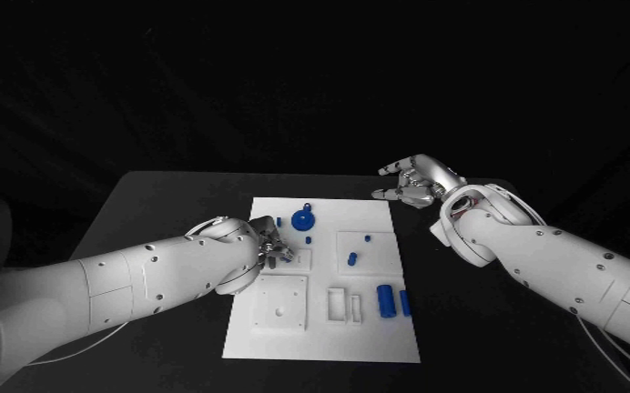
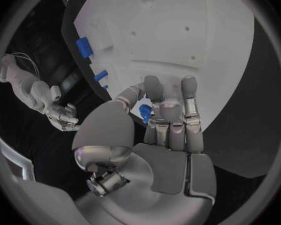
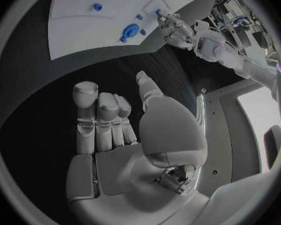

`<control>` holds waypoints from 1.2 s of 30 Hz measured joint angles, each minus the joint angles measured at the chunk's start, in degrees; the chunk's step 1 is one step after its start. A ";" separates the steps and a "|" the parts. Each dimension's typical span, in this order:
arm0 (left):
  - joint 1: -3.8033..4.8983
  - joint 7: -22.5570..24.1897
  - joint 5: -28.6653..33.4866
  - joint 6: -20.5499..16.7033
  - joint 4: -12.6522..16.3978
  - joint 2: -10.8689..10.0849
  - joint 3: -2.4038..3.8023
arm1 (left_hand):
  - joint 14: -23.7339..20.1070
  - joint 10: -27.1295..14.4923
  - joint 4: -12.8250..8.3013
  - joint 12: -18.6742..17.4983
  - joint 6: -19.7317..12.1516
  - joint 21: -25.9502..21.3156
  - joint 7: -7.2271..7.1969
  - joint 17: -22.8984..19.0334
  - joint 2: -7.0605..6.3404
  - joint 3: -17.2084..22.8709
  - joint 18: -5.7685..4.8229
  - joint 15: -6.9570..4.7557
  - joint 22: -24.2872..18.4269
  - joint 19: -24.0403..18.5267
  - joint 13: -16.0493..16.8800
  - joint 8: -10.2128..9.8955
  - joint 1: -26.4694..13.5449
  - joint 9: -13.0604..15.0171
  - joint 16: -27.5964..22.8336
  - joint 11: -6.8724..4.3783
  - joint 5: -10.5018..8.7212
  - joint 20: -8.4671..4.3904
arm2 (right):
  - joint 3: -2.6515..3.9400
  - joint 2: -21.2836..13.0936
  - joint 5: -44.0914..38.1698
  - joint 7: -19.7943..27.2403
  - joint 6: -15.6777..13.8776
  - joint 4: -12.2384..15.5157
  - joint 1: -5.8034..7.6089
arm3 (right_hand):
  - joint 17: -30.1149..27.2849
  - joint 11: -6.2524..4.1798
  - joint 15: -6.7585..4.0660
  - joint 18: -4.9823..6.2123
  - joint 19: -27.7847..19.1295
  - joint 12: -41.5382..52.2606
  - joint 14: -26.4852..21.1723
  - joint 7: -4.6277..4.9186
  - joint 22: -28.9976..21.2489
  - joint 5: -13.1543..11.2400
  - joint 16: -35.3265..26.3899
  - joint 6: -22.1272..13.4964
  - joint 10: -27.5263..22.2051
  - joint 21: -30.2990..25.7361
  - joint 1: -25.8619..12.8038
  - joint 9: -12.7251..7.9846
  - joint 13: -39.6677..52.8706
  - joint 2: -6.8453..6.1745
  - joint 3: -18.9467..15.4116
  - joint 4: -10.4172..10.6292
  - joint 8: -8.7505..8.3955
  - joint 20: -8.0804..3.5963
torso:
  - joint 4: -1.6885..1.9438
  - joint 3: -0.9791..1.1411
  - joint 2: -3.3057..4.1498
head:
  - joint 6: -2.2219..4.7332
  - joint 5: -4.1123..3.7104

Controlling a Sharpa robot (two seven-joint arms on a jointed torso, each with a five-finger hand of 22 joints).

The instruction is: Assemble the parts on the task board

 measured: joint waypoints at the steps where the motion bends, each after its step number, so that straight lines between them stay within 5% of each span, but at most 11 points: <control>1: 0.00 0.00 -0.02 0.07 0.00 -0.01 0.01 | 0.00 0.00 -0.15 0.00 0.00 -0.56 0.00 -0.06 0.00 -0.15 0.00 0.00 0.58 0.19 0.02 0.00 0.00 0.00 0.00 0.00 -0.01 0.19 | 0.00 0.01 0.01 0.00 0.01 -0.01 0.00 | 0.00 0.00 0.00 0.00 0.00 0.00 0.00 0.00 0.00 0.00 0.00 0.00 0.00 0.00 0.00 0.00 0.00 0.00 0.00 0.00 0.00 0.00 | 0.00 0.00 0.00 | -0.01 0.00; 23: 0.11 -0.01 -0.24 1.50 -0.28 -0.20 0.11 | -0.02 0.01 -0.15 0.00 0.00 -2.09 0.00 -0.62 0.01 -0.15 0.00 0.02 1.41 0.71 0.05 0.21 0.00 2.18 0.00 0.02 -0.32 0.30 | 0.00 0.05 0.15 0.00 0.21 -0.18 0.00 | 0.07 0.00 0.00 -0.02 0.00 0.00 0.00 0.00 -0.24 0.00 0.00 0.00 0.00 0.00 -0.17 0.00 0.00 0.17 0.00 0.00 0.00 0.00 | 0.04 -0.04 0.00 | 0.03 -0.07; 36: 0.17 0.07 -0.30 2.52 -0.56 -0.06 0.15 | -0.03 0.02 -0.15 0.01 0.00 -3.00 0.00 -0.99 1.27 -0.15 0.00 0.03 1.40 1.01 0.21 0.00 -1.26 4.55 0.00 0.02 -1.02 0.60 | 0.00 0.13 0.22 0.00 0.27 -0.32 0.00 | 0.06 0.00 0.00 -0.02 0.00 0.00 0.00 0.00 -0.24 0.00 0.00 0.00 0.00 0.00 -0.24 0.00 0.00 0.24 0.00 0.00 0.00 0.00 | 0.02 -0.04 0.01 | 0.04 -0.04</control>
